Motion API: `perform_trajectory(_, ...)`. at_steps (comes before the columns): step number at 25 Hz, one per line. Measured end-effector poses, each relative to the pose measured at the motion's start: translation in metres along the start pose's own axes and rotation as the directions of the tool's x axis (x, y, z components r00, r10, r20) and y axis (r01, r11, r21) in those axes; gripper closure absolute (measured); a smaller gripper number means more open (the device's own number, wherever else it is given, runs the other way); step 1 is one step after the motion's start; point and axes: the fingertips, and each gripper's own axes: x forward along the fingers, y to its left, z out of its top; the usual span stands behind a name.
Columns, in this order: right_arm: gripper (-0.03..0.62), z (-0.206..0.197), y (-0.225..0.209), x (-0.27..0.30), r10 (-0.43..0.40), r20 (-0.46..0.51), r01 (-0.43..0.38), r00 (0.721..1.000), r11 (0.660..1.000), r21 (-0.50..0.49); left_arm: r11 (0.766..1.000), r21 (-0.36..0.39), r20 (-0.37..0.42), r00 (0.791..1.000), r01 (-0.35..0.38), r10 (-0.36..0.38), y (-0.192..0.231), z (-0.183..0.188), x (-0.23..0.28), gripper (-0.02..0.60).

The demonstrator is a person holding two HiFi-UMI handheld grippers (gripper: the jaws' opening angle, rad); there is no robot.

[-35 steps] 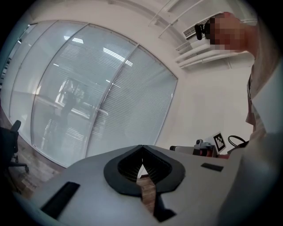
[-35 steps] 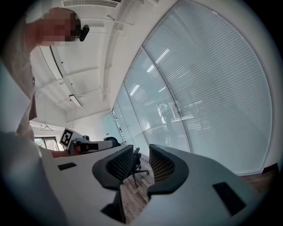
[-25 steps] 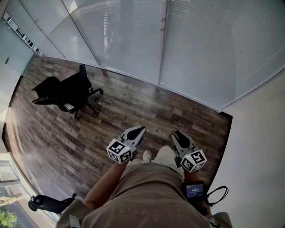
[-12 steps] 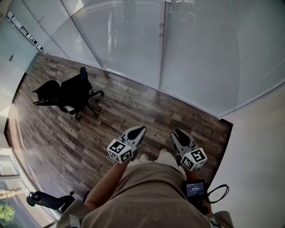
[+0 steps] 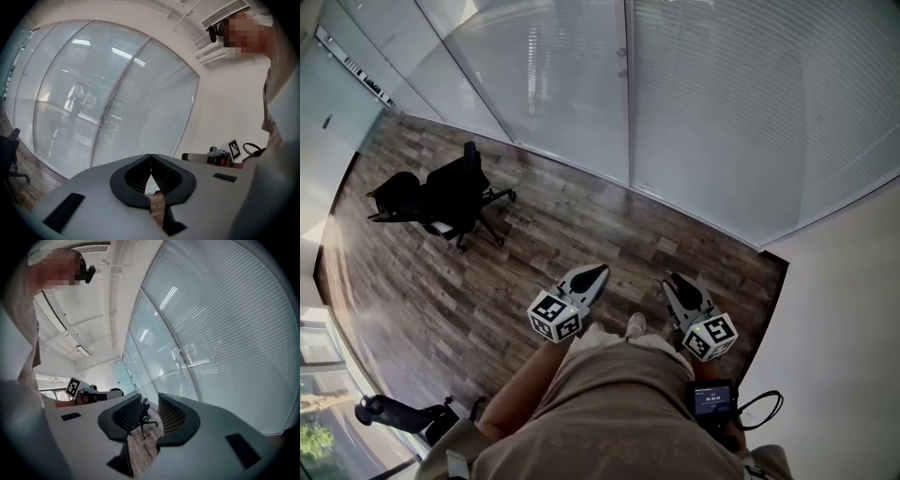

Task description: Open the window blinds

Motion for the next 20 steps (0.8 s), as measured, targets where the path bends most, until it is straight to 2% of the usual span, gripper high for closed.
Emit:
perform_trajectory(5,0.491,-0.007,-0.024,-0.018,-0.008,-0.007,0.008,1.000,1.000,0.008,1.000,-0.013,0.002,1.000,-0.019,0.019,-0.014,-0.015,0.012,0.566)
perform_trajectory(11,0.491,-0.016,-0.027,-0.029,0.003,-0.017,-0.002,1.000,1.000,0.027,0.999,-0.023,-0.025,0.999,-0.022,0.021,-0.026,-0.030,0.014,0.566)
perform_trajectory(20,0.491,-0.018,-0.045,-0.020,-0.036,-0.021,0.037,0.999,0.998,0.044,1.000,-0.026,-0.049,0.999,-0.003,0.002,-0.005,-0.029,0.033,0.566)
